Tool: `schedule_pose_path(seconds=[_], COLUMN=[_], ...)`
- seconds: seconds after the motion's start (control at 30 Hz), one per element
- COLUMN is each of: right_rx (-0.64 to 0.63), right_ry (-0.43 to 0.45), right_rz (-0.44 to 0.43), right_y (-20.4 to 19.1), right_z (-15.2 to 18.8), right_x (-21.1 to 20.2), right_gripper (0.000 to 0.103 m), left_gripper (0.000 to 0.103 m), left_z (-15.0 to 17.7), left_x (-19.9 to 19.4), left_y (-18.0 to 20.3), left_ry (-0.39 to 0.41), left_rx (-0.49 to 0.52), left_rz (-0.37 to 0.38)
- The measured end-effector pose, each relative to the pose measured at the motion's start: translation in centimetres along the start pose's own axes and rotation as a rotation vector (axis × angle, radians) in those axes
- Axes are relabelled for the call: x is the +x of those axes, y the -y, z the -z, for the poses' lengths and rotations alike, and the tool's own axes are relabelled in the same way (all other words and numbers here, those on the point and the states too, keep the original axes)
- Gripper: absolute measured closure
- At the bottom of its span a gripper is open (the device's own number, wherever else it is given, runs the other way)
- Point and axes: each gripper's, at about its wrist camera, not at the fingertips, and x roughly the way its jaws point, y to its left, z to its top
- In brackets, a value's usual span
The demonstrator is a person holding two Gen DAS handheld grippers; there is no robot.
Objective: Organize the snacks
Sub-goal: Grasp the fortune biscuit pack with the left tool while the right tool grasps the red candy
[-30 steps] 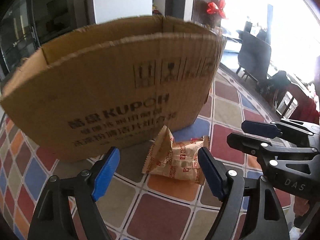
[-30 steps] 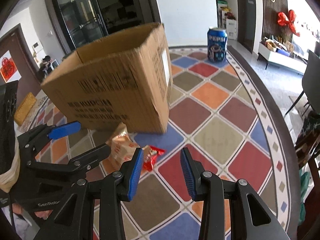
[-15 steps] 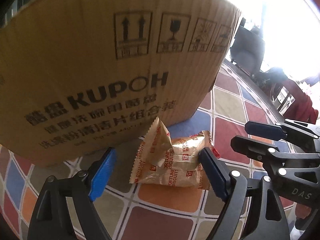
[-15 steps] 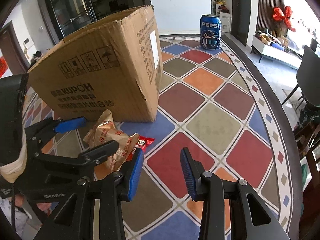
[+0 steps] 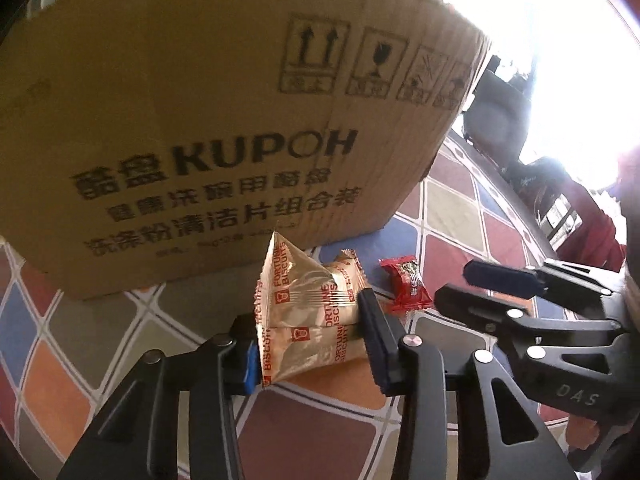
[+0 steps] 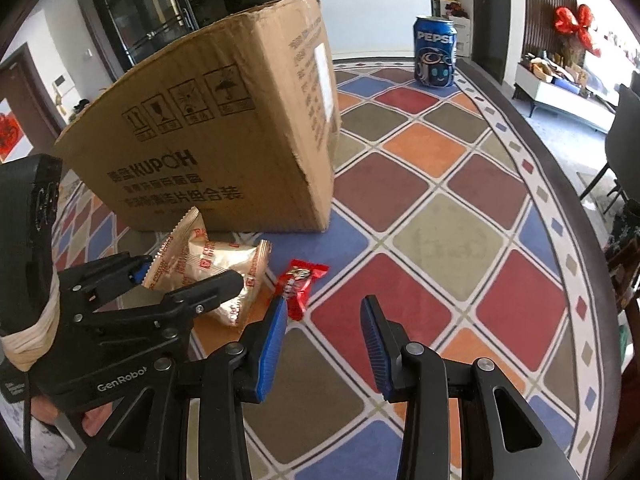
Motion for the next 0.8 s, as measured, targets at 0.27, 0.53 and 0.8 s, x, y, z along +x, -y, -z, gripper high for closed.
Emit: schedule_pose_path(seconds=[0.27, 0.53, 0.8], right_rx=[0.012, 0.003, -0.007], right_ry=[-0.009, -0.032, -0.037], right_rz=[-0.041, -0.027, -0.019], right_y=[-0.8, -1.8, -2.4], right_z=[-0.6, -0.9, -1.2], right_x=[1.1, 2.5, 3.1], right_gripper=[0.064, 0.064, 0.081], left_gripper=[0.063, 0.063, 0.063], left_z=[0.6, 0.8, 0.6], left_x=[-2.1, -3.5, -4.3], left_y=[-0.9, -2.3, -2.6], left_ry=[0.033, 0.047, 0.062], left_rx=[-0.029, -0.043, -0.066], left_rz=[-0.044, -0.090, -0.094])
